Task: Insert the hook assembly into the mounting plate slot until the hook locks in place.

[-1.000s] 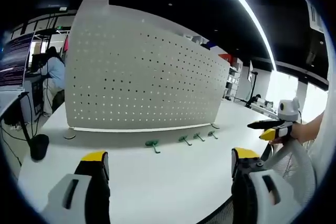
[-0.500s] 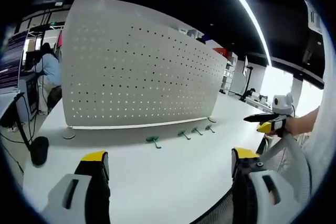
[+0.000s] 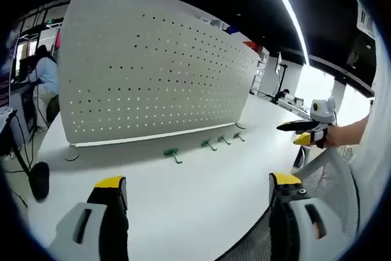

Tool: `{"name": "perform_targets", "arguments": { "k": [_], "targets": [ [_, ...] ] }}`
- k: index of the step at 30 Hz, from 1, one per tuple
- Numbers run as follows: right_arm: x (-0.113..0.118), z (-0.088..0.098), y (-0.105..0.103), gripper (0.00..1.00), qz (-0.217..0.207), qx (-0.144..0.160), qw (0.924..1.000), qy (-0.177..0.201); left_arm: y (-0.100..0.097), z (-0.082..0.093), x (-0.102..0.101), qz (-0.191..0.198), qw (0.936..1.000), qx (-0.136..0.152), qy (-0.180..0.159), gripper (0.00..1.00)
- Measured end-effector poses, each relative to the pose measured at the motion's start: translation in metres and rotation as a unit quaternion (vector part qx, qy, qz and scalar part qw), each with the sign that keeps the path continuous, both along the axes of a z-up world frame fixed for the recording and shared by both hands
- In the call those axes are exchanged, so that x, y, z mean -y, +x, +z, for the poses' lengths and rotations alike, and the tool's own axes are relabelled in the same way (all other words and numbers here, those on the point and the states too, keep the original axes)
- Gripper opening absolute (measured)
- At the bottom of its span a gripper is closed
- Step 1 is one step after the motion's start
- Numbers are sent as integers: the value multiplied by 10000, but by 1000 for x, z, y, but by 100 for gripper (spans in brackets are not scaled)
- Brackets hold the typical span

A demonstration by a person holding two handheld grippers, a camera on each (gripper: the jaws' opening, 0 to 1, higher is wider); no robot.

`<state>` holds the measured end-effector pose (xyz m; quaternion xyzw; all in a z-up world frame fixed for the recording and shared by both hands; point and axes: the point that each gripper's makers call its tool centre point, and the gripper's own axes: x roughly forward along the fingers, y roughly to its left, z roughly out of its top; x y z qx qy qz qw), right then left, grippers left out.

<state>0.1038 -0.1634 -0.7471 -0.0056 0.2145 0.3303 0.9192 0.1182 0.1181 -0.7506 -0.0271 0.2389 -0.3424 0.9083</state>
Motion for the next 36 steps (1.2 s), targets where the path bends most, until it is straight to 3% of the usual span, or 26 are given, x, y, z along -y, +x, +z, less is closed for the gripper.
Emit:
{"name": "perform_targets", "arguments": {
  "k": [4, 17, 28, 36],
  "targets": [
    [0, -1, 3, 75, 50, -43, 10000, 8, 6, -2, 6, -162, 9998, -147, 19, 100],
    [-12, -7, 5, 74, 344, -185, 9992, -127, 28, -20, 15, -937, 9928, -416, 612, 99],
    [-17, -10, 3, 74, 500, -261, 9982, -182, 49, -29, 21, -1508, 9808, -539, 1109, 99],
    [-18, -14, 1, 74, 540, -317, 9978, -195, 58, -39, 26, -2152, 9626, -613, 1529, 98]
  ]
}}
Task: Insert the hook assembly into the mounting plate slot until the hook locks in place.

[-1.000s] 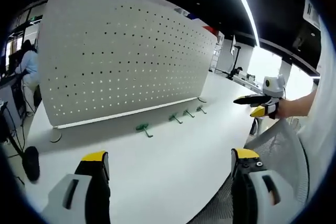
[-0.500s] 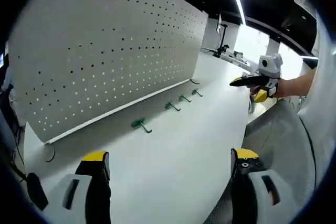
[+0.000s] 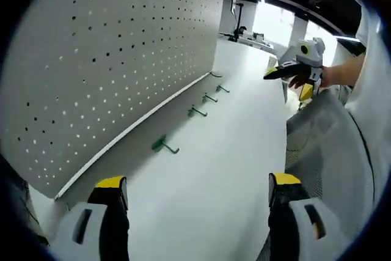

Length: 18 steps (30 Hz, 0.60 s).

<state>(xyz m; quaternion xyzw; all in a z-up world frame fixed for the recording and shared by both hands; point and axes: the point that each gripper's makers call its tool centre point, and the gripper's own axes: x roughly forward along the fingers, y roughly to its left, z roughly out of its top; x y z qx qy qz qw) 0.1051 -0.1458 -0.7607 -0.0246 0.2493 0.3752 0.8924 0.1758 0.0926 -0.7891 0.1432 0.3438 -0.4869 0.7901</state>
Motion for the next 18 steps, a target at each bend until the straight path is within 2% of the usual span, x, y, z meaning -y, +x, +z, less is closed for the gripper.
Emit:
{"name": "perform_targets", "arguments": {
  "k": [11, 15, 18],
  "targets": [
    [-5, -4, -1, 74, 79, -50, 9999, -84, 16, -12, 6, -580, 9975, 18, 415, 98],
    [-8, -6, -2, 74, 160, -66, 9998, -133, 22, -16, 12, -840, 9949, 60, 551, 98],
    [-9, -7, -3, 74, 172, -89, 9997, -128, 25, -22, 15, -1120, 9905, 77, 798, 97]
  ]
}}
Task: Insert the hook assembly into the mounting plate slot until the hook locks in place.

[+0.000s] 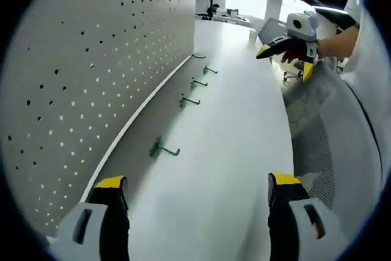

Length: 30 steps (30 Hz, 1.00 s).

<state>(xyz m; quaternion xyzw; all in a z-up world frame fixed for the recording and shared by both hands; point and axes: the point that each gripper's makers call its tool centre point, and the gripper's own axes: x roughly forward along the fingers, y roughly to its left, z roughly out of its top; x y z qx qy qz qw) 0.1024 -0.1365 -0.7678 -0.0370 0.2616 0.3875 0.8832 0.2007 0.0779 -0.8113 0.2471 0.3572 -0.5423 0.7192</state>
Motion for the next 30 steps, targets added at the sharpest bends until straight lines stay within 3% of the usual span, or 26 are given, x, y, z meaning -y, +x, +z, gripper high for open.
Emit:
{"name": "perform_targets", "arguments": {
  "k": [12, 21, 26, 30],
  "targets": [
    [0, -1, 1, 74, 16, -23, 10000, -12, 12, -21, 18, -569, 9974, 45, 440, 96],
    [-2, -3, 0, 74, 54, -50, 10000, -35, 20, -33, 25, -947, 9932, 51, 682, 95],
    [-2, -4, 0, 74, 83, -50, 9999, -80, 25, -44, 24, -1279, 9870, 108, 970, 94],
    [-2, -5, -2, 73, 70, -63, 9999, -82, 32, -47, 26, -1328, 9861, 69, 995, 94]
  ]
}}
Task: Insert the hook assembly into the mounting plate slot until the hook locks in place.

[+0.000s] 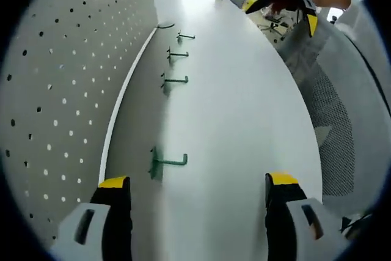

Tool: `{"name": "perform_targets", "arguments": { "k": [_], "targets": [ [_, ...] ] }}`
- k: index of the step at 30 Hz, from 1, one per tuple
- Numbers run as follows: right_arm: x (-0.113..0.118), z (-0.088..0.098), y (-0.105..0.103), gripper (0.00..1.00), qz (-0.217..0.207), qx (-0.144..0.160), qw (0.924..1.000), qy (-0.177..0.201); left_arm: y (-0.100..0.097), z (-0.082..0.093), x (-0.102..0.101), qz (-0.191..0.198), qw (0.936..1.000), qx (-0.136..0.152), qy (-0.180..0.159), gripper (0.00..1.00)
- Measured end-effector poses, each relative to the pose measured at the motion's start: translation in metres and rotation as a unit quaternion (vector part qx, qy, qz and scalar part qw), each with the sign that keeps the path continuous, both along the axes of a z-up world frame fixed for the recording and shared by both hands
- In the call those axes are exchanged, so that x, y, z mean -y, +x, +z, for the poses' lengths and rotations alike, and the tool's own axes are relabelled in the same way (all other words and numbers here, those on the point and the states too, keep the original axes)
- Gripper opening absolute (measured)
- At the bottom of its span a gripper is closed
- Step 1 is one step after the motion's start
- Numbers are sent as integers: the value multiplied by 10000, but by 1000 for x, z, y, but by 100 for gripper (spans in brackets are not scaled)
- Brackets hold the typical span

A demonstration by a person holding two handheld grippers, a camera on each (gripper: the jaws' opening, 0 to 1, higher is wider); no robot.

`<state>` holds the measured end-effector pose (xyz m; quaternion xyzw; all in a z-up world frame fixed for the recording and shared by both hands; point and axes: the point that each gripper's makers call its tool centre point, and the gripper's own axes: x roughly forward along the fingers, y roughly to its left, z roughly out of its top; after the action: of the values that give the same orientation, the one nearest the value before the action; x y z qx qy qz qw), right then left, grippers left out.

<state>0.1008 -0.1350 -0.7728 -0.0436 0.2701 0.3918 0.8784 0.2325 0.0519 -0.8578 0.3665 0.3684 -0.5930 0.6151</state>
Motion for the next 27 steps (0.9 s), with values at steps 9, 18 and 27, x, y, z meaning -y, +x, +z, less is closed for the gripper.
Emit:
{"name": "perform_targets", "arguments": {
  "k": [9, 18, 27],
  "targets": [
    [-1, -4, -2, 73, -1, -44, 10000, -17, 8, -11, 1, -149, 9997, -111, 139, 92],
    [-1, -6, -2, 73, 5, -60, 10000, -31, 1, -24, 3, -306, 9985, -355, 283, 90],
    [-2, -6, -3, 73, -2, -75, 10000, -13, 3, -29, 7, -455, 9982, -191, 341, 88]
  ]
}}
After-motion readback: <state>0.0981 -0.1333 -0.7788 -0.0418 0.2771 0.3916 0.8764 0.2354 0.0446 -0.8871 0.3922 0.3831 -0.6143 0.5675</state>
